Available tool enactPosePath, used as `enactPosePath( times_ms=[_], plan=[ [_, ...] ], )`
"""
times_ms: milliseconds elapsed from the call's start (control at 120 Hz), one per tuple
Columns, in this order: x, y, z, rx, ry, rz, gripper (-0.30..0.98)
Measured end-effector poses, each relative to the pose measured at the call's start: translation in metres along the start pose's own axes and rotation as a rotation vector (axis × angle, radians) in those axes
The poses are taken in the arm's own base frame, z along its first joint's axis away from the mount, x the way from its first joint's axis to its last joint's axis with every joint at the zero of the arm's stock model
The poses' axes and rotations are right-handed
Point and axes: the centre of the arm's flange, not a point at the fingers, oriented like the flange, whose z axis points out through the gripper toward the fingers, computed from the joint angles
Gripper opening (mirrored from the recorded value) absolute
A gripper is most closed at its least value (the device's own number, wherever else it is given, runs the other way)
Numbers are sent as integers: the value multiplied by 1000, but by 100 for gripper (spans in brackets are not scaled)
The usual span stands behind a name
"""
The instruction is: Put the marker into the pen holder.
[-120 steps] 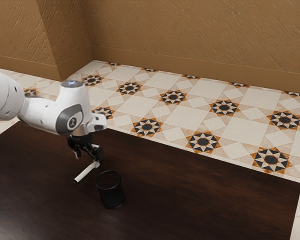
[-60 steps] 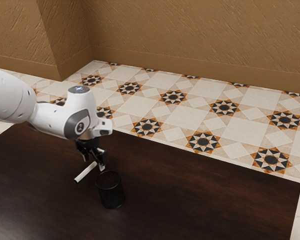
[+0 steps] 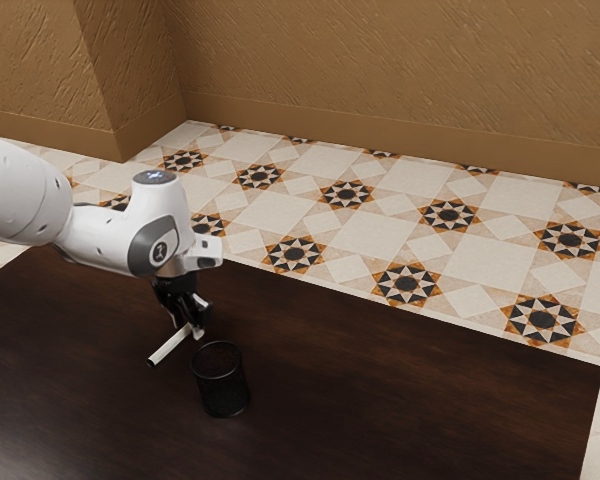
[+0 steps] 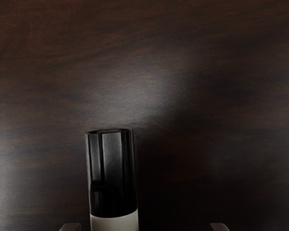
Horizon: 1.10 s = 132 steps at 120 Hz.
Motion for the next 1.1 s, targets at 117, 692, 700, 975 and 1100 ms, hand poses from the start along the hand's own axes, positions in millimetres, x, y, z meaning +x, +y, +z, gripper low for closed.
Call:
enactPosePath(
  times_ms=[117, 692, 700, 975, 1100],
  plan=[
    [0, 0, 6, -3, -10, 4, 28],
    [2, 0, -6, -3, 15, 6, -3],
    [3, 0, -8, -2, 19, 6, -4],
    [-56, 64, -186, 28, 390, 90, -6],
    [-104, 111, -195, 30, 492, 144, -7]
  ],
)
